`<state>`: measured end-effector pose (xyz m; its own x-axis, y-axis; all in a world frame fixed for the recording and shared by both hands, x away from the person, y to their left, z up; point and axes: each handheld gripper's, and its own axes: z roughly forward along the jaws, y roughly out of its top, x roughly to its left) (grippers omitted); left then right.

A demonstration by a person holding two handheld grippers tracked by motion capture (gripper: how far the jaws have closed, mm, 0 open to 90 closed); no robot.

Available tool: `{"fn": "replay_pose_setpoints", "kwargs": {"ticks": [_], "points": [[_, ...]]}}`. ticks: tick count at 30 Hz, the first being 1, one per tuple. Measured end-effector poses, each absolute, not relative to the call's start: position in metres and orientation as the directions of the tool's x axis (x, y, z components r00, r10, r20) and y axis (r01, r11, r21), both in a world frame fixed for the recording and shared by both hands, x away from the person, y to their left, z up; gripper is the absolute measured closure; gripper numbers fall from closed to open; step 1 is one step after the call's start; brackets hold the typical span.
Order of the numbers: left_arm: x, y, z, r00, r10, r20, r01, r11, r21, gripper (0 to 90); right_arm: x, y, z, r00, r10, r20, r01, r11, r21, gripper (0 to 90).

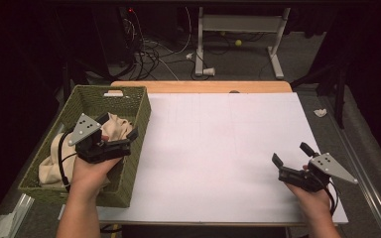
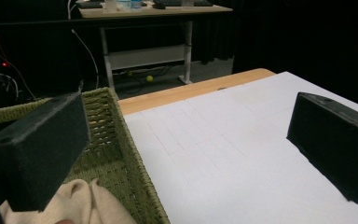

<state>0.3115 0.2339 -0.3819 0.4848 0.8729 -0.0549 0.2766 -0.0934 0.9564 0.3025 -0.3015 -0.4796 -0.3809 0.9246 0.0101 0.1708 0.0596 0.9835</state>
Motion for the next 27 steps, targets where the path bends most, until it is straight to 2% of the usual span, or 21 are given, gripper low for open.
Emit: {"fn": "replay_pose_setpoints", "kwargs": {"ticks": [16,27], "points": [[0.3128,0.2428,-0.3848,0.465,0.881,-0.089,0.290,-0.057,0.955,0.0,0.3034,-0.2985,-0.4857,-0.399,0.917,-0.015,0.182,0.095,0.979,0.0],[0.3131,0.2438,-0.3880,0.461,0.885,-0.070,0.295,-0.079,0.952,0.0,0.3070,-0.2981,-0.4886,-0.413,0.911,-0.013,0.193,0.101,0.976,0.0]]}}
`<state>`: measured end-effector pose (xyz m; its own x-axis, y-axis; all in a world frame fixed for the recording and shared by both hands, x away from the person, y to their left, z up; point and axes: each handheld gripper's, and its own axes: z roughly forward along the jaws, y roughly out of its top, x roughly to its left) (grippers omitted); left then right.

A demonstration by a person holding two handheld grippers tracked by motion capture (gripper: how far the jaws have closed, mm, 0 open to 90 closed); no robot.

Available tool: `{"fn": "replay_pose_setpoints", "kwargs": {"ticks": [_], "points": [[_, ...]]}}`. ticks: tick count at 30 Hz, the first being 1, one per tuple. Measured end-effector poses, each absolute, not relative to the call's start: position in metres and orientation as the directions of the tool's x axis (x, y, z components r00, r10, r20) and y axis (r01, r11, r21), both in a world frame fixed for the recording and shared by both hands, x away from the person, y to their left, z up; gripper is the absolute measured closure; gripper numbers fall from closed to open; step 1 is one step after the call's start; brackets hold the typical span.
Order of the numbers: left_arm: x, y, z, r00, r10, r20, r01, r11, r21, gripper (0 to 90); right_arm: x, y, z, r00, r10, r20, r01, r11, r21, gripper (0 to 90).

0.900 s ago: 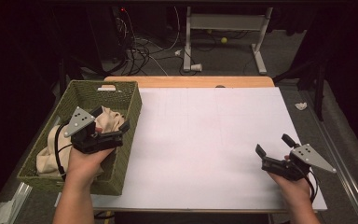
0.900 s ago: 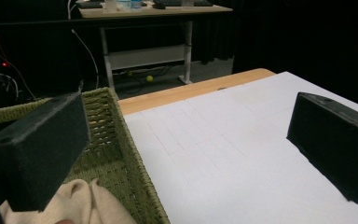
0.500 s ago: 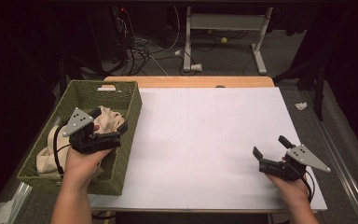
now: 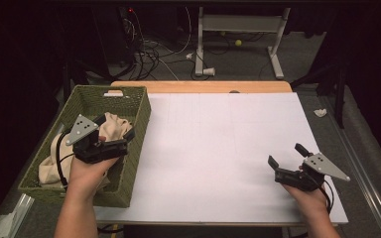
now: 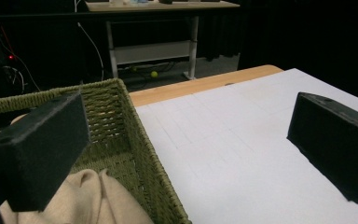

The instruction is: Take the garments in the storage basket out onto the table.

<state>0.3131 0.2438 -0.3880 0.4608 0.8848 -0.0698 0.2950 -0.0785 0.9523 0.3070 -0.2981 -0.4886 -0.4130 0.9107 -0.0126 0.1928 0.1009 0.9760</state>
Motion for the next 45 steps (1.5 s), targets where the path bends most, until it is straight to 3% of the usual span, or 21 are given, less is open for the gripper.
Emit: {"fn": "replay_pose_setpoints", "kwargs": {"ticks": [17,29,36,45], "points": [[0.300,0.325,-0.392,0.290,0.957,-0.015,0.379,-0.101,0.920,0.0,0.307,-0.295,-0.488,-0.429,0.903,-0.020,0.185,0.109,0.977,0.0],[0.292,0.376,-0.408,0.152,0.988,-0.038,0.398,-0.026,0.917,0.0,0.312,-0.284,-0.491,-0.453,0.891,-0.027,0.201,0.132,0.971,0.0],[0.307,0.379,-0.402,0.192,0.978,-0.087,0.411,0.000,0.911,0.0,0.317,-0.280,-0.490,-0.456,0.890,-0.009,0.206,0.116,0.972,0.0],[0.352,0.366,-0.419,0.195,0.980,-0.032,0.671,-0.109,0.733,0.0,0.318,-0.279,-0.489,-0.465,0.885,-0.018,0.202,0.126,0.971,0.0]]}}
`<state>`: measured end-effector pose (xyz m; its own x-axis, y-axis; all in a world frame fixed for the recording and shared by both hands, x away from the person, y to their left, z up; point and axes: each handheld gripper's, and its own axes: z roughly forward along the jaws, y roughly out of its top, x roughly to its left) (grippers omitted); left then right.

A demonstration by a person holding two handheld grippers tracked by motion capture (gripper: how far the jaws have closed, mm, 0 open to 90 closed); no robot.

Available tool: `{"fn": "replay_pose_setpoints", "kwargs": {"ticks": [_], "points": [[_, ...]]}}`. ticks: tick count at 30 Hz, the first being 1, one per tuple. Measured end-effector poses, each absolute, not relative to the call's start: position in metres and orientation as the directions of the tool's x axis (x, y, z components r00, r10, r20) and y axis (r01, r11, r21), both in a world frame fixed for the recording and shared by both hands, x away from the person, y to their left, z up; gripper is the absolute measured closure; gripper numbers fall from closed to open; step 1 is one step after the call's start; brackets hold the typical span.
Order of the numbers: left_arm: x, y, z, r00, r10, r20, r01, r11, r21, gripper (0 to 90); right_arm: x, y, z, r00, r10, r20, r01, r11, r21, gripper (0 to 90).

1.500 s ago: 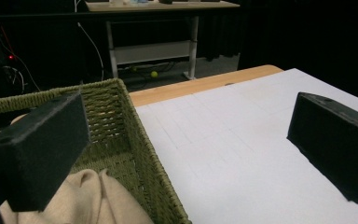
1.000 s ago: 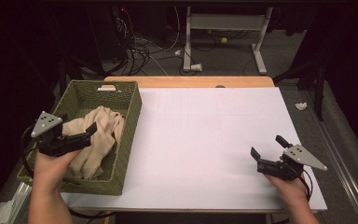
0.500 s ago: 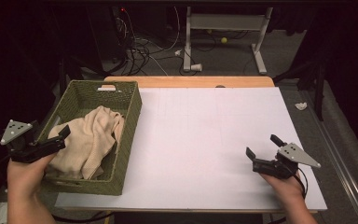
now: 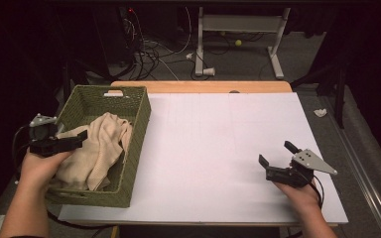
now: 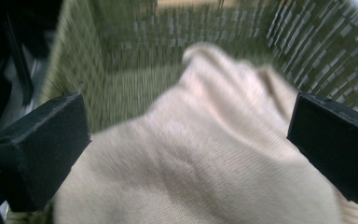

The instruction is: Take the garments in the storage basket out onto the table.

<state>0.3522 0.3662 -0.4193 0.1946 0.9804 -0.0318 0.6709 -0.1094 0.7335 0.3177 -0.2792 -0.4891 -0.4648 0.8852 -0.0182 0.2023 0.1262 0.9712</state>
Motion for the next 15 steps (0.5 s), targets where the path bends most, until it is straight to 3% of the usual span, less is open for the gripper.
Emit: {"fn": "replay_pose_setpoints", "kwargs": {"ticks": [4,10,15], "points": [[0.359,0.364,-0.427,0.223,0.975,-0.002,0.744,-0.169,0.646,0.0,0.316,-0.282,-0.488,-0.457,0.889,-0.018,0.194,0.120,0.974,0.0],[0.369,0.368,-0.437,0.215,0.974,-0.076,0.839,-0.144,0.524,0.0,0.315,-0.282,-0.488,-0.461,0.887,-0.004,0.201,0.109,0.973,0.0],[0.379,0.364,-0.441,0.265,0.959,-0.103,0.893,-0.204,0.402,0.0,0.313,-0.282,-0.487,-0.461,0.887,-0.003,0.195,0.104,0.975,0.0]]}}
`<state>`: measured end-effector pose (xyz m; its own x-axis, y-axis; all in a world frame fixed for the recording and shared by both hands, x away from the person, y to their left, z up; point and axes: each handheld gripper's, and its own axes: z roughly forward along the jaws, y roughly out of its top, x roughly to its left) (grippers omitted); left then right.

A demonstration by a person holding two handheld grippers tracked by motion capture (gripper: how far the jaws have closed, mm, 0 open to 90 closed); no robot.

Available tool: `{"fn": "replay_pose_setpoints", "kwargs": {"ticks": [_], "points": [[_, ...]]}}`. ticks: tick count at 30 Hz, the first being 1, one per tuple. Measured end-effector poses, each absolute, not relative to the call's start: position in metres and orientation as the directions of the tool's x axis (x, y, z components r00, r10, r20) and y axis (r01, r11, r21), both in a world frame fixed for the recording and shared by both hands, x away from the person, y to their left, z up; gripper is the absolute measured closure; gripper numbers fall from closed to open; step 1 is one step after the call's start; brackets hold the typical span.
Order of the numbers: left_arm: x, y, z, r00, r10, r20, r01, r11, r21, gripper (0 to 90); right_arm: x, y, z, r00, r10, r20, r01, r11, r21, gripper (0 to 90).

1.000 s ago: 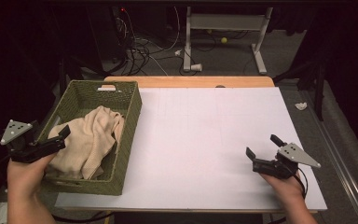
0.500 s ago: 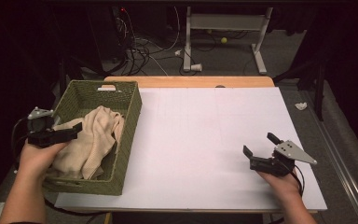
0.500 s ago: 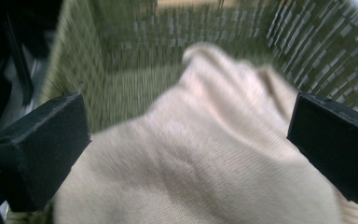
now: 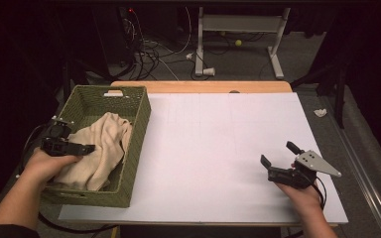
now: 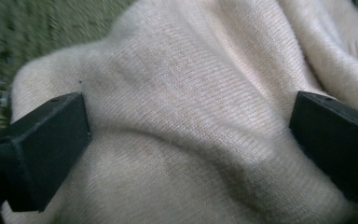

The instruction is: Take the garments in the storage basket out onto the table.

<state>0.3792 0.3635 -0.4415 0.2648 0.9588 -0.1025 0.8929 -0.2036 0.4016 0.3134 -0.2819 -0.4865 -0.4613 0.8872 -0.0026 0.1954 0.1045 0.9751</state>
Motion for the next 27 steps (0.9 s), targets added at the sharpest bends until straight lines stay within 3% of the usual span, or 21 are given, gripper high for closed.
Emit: {"fn": "replay_pose_setpoints", "kwargs": {"ticks": [6,14,19,27], "points": [[0.388,0.354,-0.458,0.302,0.936,-0.180,0.930,-0.248,0.270,0.0,0.313,-0.281,-0.486,-0.463,0.886,-0.003,0.195,0.105,0.975,0.0],[0.397,0.342,-0.474,0.303,0.940,-0.156,0.946,-0.276,0.171,0.0,0.313,-0.279,-0.486,-0.470,0.883,-0.005,0.193,0.108,0.975,0.0],[0.410,0.327,-0.482,0.331,0.940,-0.085,0.942,-0.325,0.083,0.0,0.313,-0.278,-0.486,-0.478,0.878,-0.013,0.188,0.117,0.975,0.0],[0.429,0.323,-0.486,0.340,0.935,-0.103,0.938,-0.345,-0.032,0.0,0.313,-0.276,-0.487,-0.483,0.875,-0.012,0.194,0.120,0.974,0.0]]}}
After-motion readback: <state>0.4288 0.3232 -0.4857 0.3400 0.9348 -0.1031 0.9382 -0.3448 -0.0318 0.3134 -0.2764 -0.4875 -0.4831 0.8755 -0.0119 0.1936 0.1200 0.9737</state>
